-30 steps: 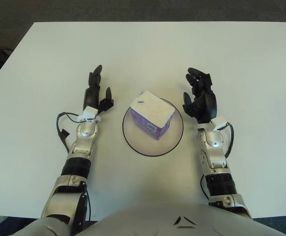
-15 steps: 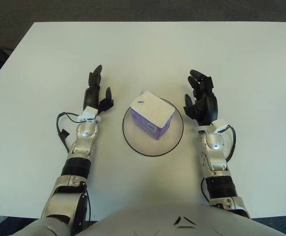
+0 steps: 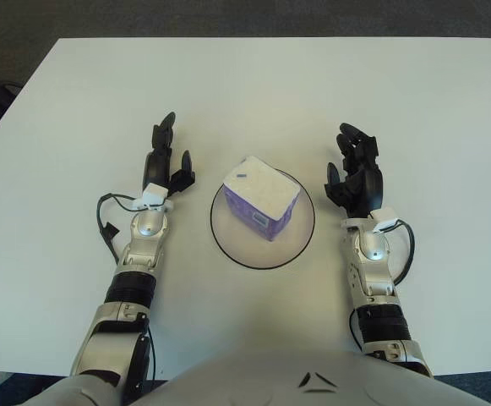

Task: Put the tissue paper into the plate.

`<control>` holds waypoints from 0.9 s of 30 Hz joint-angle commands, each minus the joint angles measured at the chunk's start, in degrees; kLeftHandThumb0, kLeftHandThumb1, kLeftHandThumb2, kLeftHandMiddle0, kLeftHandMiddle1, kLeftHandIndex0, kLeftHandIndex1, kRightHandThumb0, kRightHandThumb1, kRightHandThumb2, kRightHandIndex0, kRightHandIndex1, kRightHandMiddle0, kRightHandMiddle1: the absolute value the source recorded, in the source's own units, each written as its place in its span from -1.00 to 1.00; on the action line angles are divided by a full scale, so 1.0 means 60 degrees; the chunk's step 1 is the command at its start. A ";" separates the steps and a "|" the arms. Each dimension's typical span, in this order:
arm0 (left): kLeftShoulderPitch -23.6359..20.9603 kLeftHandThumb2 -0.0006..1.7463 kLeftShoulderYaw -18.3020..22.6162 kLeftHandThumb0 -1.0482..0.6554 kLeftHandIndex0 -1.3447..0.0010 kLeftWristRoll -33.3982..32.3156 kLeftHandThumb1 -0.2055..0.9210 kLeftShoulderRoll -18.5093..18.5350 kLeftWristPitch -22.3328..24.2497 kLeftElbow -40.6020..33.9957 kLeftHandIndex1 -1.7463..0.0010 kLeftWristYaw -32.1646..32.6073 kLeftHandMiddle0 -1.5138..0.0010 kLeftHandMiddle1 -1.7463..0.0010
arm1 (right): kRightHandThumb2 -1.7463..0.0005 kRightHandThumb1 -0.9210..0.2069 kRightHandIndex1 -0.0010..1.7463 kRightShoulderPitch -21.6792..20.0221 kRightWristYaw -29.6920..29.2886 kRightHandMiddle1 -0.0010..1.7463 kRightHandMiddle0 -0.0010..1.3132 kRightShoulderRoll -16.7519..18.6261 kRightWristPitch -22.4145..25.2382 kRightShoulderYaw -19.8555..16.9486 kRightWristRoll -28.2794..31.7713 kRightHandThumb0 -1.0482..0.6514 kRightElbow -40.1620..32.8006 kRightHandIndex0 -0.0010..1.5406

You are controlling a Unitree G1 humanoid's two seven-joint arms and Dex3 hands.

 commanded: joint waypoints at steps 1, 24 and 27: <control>0.1471 0.02 -0.0253 -0.68 1.00 0.0180 1.00 -0.0401 0.0033 0.0791 0.45 0.0002 0.73 0.94 | 0.14 -0.59 -0.40 -0.0140 -0.0150 0.01 -1.00 -0.0103 -0.0142 -0.0227 0.0081 -0.33 0.0382 -0.74; 0.1576 0.03 -0.0295 -0.71 1.00 0.0222 1.00 -0.0452 0.0089 0.0621 0.46 0.0063 0.74 0.95 | 0.05 -0.49 -0.33 -0.0804 -0.0730 0.00 -1.00 -0.0309 0.0164 -0.0553 -0.0254 -0.30 0.1891 -0.75; 0.1589 0.03 -0.0302 -0.71 1.00 0.0222 1.00 -0.0454 0.0058 0.0612 0.47 0.0058 0.74 0.95 | 0.05 -0.51 -0.33 -0.0847 -0.0794 -0.01 -1.00 -0.0344 0.0142 -0.0535 -0.0297 -0.30 0.2029 -0.75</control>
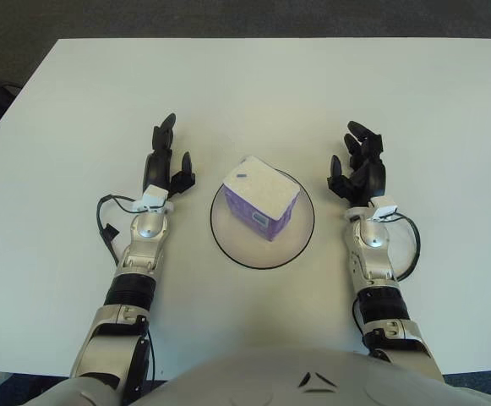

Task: Put the tissue paper into the plate.

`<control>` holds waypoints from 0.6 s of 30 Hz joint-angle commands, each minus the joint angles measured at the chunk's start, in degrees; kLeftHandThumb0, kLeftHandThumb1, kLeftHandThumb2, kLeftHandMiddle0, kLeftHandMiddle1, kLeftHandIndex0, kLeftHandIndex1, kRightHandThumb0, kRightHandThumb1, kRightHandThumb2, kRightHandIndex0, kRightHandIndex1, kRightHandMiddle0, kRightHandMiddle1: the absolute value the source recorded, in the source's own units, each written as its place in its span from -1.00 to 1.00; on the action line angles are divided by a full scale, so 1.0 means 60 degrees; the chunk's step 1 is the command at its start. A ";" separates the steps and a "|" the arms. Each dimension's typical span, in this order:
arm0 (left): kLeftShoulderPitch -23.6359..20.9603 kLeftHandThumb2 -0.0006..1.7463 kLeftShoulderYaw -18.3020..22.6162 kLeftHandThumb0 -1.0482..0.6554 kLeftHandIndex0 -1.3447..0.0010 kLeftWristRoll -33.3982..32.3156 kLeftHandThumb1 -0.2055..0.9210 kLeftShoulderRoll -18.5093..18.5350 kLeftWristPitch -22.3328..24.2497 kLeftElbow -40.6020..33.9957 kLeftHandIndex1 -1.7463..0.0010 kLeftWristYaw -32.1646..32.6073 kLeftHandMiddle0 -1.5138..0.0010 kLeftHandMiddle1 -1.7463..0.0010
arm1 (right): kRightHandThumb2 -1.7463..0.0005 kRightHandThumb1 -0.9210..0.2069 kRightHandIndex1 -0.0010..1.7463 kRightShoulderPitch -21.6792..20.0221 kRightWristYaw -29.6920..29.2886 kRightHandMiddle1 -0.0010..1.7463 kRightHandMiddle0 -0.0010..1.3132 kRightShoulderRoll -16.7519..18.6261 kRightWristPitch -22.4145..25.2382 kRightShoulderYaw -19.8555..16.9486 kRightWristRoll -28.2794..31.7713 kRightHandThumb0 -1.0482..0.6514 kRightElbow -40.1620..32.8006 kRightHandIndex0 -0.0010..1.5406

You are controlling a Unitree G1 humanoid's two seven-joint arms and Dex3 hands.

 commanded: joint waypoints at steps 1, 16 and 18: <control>0.1442 0.03 -0.0270 -0.71 1.00 0.0207 1.00 -0.0441 0.0025 0.0780 0.47 0.0049 0.74 0.95 | 0.05 -0.52 -0.34 0.0240 -0.0139 -0.01 -1.00 -0.0084 0.0149 -0.0057 -0.0127 -0.30 0.0588 -0.75; 0.1730 0.03 -0.0391 -0.69 1.00 0.0160 1.00 -0.0462 0.0155 0.0238 0.48 -0.0088 0.74 0.96 | 0.10 -0.62 -0.37 0.0242 -0.0318 0.00 -1.00 -0.0064 0.0224 0.0017 -0.0248 -0.33 0.0816 -0.75; 0.1858 0.03 -0.0419 -0.69 1.00 0.0123 1.00 -0.0474 0.0260 0.0006 0.46 -0.0132 0.73 0.96 | 0.11 -0.62 -0.37 0.0269 -0.0316 0.00 -1.00 -0.0056 0.0258 0.0026 -0.0243 -0.33 0.0784 -0.75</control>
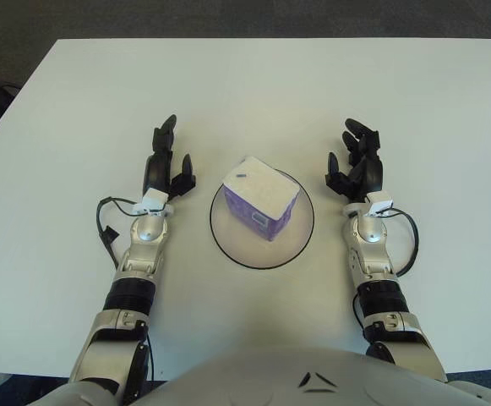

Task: Put the tissue paper into the plate.

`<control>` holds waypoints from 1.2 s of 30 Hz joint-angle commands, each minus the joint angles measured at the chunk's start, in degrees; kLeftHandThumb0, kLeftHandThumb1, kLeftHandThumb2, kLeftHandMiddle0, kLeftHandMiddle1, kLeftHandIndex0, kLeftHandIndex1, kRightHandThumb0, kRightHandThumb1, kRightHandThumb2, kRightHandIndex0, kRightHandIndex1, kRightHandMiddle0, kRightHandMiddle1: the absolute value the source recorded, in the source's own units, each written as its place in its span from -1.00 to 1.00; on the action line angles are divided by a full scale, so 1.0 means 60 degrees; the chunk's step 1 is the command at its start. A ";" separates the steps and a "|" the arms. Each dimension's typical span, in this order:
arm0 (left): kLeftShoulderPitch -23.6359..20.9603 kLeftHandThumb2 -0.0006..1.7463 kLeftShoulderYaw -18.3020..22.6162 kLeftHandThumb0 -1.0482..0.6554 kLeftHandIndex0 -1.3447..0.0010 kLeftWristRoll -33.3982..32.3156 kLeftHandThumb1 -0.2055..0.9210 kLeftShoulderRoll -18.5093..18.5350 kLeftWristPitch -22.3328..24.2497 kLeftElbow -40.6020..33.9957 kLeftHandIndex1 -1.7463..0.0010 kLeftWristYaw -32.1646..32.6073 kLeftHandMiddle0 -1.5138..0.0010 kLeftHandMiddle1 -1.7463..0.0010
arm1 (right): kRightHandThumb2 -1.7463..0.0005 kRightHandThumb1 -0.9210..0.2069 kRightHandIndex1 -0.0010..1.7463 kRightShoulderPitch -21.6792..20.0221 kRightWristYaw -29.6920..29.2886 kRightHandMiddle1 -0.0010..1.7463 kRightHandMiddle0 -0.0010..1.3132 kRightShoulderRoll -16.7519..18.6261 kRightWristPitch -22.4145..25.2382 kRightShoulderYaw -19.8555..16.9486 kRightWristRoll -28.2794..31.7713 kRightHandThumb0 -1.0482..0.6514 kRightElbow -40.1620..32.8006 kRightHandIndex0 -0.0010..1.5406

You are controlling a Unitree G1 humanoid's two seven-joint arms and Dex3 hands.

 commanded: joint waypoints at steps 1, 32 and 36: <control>0.1596 0.02 -0.0338 -0.69 1.00 0.0107 1.00 -0.0459 0.0300 0.0318 0.45 -0.0154 0.73 0.95 | 0.11 -0.62 -0.36 0.0531 -0.0050 0.00 -1.00 0.0015 0.0363 0.0014 -0.0035 -0.34 0.0419 -0.75; 0.2485 0.00 -0.0396 -0.68 1.00 0.0425 1.00 -0.0794 0.1684 -0.1851 0.45 -0.0162 0.71 0.96 | 0.13 -0.58 -0.34 0.1909 -0.0635 0.07 -1.00 0.0426 0.4211 0.0579 -0.0821 -0.43 -0.2625 -0.79; 0.2493 0.00 -0.0384 -0.68 1.00 0.0428 1.00 -0.0821 0.1673 -0.1857 0.46 -0.0161 0.71 0.96 | 0.16 -0.61 -0.35 0.1983 -0.0669 0.06 -1.00 0.0438 0.4460 0.0636 -0.0849 -0.45 -0.2825 -0.79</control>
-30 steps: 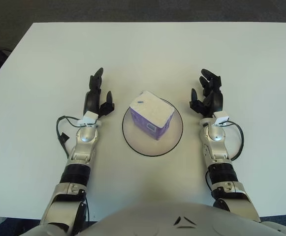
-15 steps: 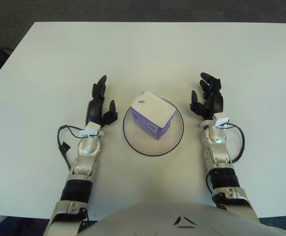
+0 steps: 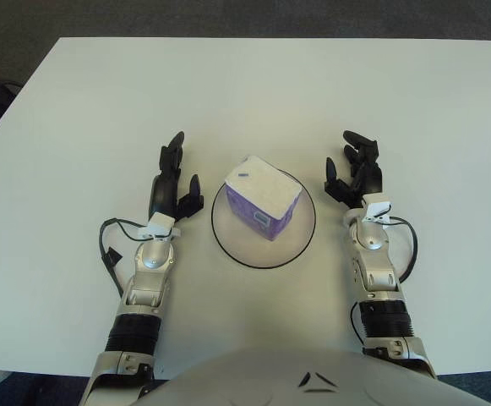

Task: Put the tissue paper into the plate.

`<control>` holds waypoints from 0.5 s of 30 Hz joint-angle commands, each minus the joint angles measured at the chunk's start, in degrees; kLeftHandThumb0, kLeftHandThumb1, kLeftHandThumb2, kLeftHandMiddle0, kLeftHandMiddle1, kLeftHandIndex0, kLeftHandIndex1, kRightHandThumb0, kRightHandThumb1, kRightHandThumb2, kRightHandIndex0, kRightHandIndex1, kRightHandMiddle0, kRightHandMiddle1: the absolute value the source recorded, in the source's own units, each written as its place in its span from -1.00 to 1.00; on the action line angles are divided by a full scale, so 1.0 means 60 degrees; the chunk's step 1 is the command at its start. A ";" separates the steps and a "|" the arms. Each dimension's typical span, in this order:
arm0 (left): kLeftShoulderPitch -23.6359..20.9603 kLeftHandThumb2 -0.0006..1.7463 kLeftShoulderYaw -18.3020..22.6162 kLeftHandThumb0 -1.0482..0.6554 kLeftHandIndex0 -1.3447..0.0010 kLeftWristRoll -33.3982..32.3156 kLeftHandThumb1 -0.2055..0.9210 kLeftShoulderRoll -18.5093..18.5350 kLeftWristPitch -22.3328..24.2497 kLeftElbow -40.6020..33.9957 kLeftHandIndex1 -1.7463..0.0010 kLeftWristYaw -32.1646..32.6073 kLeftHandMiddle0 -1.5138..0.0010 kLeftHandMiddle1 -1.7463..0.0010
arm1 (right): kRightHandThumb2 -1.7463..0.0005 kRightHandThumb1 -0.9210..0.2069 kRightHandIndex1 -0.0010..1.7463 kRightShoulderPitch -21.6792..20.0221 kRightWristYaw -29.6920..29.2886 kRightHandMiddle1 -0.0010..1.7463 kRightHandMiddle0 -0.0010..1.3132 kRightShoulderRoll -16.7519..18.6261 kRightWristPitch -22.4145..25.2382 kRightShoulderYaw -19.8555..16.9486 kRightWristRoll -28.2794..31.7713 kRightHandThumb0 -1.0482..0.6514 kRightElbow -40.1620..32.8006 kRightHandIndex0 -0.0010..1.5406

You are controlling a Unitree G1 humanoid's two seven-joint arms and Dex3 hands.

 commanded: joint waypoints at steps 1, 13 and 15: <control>0.0668 0.00 -0.0121 -0.67 1.00 0.0058 1.00 -0.0147 0.0450 0.0496 0.46 -0.0080 0.71 0.96 | 0.16 -0.62 -0.35 0.0606 -0.0044 0.05 -1.00 0.0062 0.0777 0.0011 -0.0064 -0.46 0.0160 -0.79; 0.0671 0.00 -0.0096 -0.66 1.00 0.0003 1.00 -0.0203 0.0528 0.0446 0.47 -0.0104 0.70 0.96 | 0.19 -0.64 -0.35 0.0728 -0.0089 0.08 -1.00 0.0099 0.1011 0.0106 -0.0060 -0.47 -0.0094 -0.77; 0.0672 0.00 -0.0086 -0.65 1.00 -0.0008 1.00 -0.0210 0.0552 0.0432 0.47 -0.0107 0.70 0.96 | 0.19 -0.63 -0.35 0.0732 -0.0088 0.09 -1.00 0.0105 0.1012 0.0111 -0.0049 -0.47 -0.0103 -0.76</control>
